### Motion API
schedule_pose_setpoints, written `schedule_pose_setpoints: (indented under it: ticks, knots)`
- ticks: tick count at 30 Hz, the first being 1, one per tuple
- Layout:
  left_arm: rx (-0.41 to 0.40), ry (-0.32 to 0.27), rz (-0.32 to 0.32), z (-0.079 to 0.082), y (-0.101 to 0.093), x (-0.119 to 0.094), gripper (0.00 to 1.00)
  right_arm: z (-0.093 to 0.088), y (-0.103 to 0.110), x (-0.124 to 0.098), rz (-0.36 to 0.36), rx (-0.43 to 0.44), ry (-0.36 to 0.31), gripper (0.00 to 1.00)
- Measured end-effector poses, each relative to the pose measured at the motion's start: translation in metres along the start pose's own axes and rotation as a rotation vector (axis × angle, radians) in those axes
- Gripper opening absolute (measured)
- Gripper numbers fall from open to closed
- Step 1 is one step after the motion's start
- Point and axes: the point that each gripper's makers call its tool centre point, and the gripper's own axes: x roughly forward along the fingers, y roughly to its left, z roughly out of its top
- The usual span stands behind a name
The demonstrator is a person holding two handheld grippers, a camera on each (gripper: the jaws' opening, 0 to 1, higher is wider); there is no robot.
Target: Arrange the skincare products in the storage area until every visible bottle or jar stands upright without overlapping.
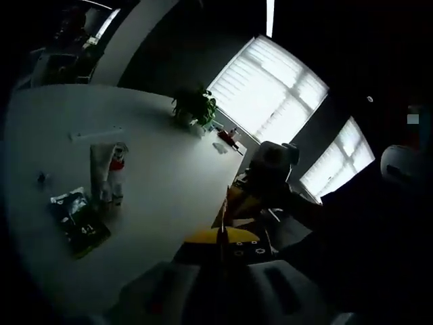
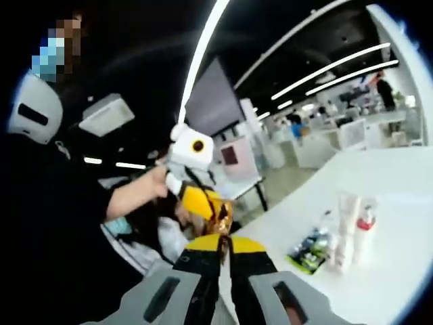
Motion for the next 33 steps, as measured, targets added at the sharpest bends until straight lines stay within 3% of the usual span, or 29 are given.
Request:
schedule_pose_setpoints:
  ticks: [9,14,18,33]
  knots:
    - [-0.004,0.054,0.031,-0.006,0.015,-0.002,0.00,-0.011,-0.006,0.010,-0.030,0.045,0.011,0.00]
    - [0.001,0.084,0.035,-0.011,0.017,0.001,0.00,-0.026,-0.020,0.011,-0.101,-0.131,0.120,0.01]
    - [0.000,0.106,0.046,-0.014,0.025,0.000,0.00,-0.037,-0.026,0.012,-0.132,-0.208,0.203,0.16]
    - [-0.036,0.194,0.112,-0.027,0.076,-0.021,0.00,-0.049,-0.046,0.009,-0.152,-0.218,0.236,0.44]
